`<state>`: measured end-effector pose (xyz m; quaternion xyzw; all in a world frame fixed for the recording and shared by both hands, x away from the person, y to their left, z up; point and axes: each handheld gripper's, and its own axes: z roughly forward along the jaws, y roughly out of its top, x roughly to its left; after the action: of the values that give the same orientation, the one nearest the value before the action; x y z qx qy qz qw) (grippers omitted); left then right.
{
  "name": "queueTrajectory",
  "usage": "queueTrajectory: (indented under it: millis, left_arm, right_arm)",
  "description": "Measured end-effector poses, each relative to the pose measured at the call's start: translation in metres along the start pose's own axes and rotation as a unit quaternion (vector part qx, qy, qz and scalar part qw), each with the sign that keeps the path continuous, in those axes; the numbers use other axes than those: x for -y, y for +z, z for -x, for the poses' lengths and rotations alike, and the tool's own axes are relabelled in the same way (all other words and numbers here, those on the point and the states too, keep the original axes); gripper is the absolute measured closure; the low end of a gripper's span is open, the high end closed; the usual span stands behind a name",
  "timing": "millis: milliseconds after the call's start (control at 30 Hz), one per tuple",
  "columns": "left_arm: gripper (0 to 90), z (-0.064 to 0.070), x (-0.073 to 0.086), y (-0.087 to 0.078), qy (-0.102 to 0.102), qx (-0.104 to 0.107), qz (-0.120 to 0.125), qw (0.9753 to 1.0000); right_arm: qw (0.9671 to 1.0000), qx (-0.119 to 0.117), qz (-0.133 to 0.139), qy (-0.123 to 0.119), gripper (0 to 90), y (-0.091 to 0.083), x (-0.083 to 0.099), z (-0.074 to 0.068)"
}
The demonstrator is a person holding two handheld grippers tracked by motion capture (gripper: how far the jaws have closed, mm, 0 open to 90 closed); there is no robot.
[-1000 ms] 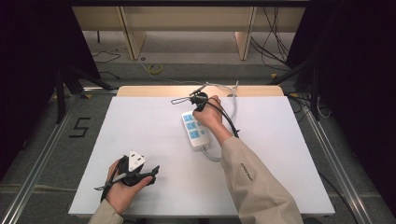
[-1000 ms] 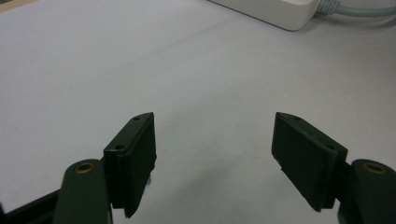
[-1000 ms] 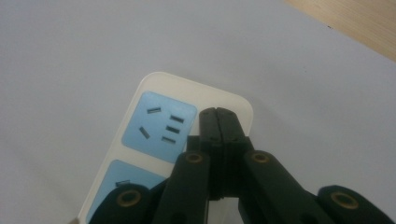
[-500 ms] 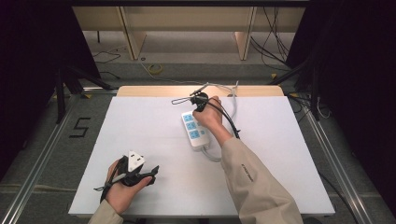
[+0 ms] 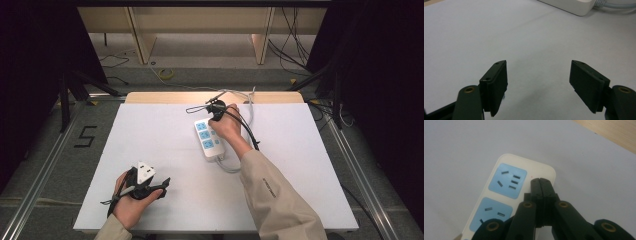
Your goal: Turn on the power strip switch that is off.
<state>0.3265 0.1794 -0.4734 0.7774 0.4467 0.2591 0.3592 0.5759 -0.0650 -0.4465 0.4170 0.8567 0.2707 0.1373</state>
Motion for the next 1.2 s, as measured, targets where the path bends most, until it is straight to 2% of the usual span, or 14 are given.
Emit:
queueTrajectory:
  millis: [133, 433, 800, 1200]
  left_arm:
    - [30.6, 0.0, 0.0, 0.0, 0.0, 0.0, -0.001, 1.0]
    - [30.6, -0.001, 0.001, 0.0, -0.001, -0.001, -0.002, 1.0]
    - [30.5, -0.001, 0.001, 0.001, -0.002, -0.001, -0.005, 1.0]
    - [30.5, -0.001, 0.001, 0.001, -0.003, -0.002, -0.006, 1.0]
  right_arm:
    - [0.9999, -0.008, 0.005, 0.006, 90.0, -0.005, 0.002, 0.0]
    - [0.9997, -0.021, 0.015, -0.003, 88.2, -0.017, 0.014, 0.001]
    - [0.9993, -0.025, 0.024, -0.014, 81.6, -0.04, 0.031, 0.007]
    - [0.9991, -0.031, 0.028, -0.011, 76.5, -0.063, 0.054, 0.014]
